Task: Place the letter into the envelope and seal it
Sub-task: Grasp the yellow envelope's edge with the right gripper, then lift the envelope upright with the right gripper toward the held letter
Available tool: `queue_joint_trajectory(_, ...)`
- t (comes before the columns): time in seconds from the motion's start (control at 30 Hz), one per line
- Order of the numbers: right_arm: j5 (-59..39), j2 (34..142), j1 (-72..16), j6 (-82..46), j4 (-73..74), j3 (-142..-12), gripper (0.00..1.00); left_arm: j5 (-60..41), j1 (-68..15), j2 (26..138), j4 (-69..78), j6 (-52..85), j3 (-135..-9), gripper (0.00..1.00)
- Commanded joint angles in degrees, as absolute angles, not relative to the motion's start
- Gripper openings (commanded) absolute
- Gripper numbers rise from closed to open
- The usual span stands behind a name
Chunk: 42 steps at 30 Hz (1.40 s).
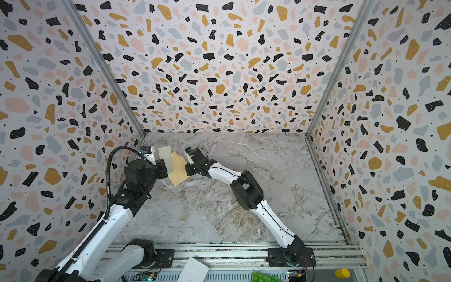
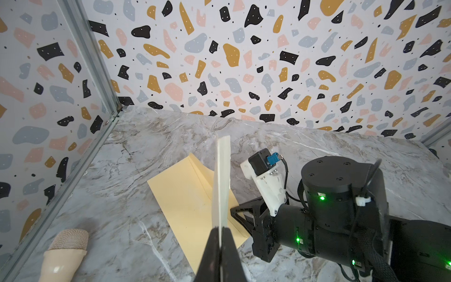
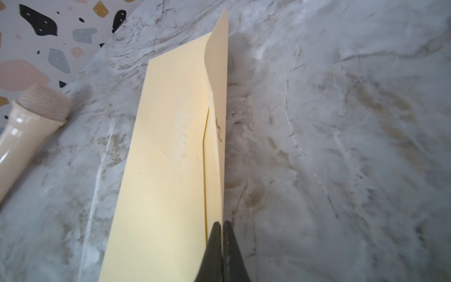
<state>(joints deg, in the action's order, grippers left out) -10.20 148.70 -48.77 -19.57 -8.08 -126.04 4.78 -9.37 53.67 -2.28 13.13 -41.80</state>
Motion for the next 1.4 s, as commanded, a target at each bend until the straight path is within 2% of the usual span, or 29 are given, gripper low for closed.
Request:
queue_joint_trajectory(0.0, -7.8, 138.0, -49.0, -19.1, -4.9, -123.9, 0.00, 1.2, -9.1, 52.3, 1.2, 13.6, -41.8, 0.00)
queue_joint_trajectory(0.37, -2.7, 116.7, -48.5, -19.4, 3.0, -104.7, 0.00, -10.8, -9.1, 48.2, 2.0, 18.9, -45.3, 0.00)
queue_joint_trajectory(0.83, 0.4, 85.9, -42.9, -25.9, 13.6, -69.3, 0.00, -30.2, -9.1, 49.5, 11.2, 34.4, -45.3, 0.00)
queue_joint_trajectory(1.03, 0.2, 76.5, -39.6, -29.7, 15.7, -55.8, 0.00, -31.4, -10.5, 50.0, 16.4, 39.2, -42.2, 0.00)
queue_joint_trajectory(1.37, -0.8, 67.9, -35.9, -35.8, 18.6, -38.6, 0.00, -26.2, -19.3, 52.1, 17.5, 39.5, -40.1, 0.00)
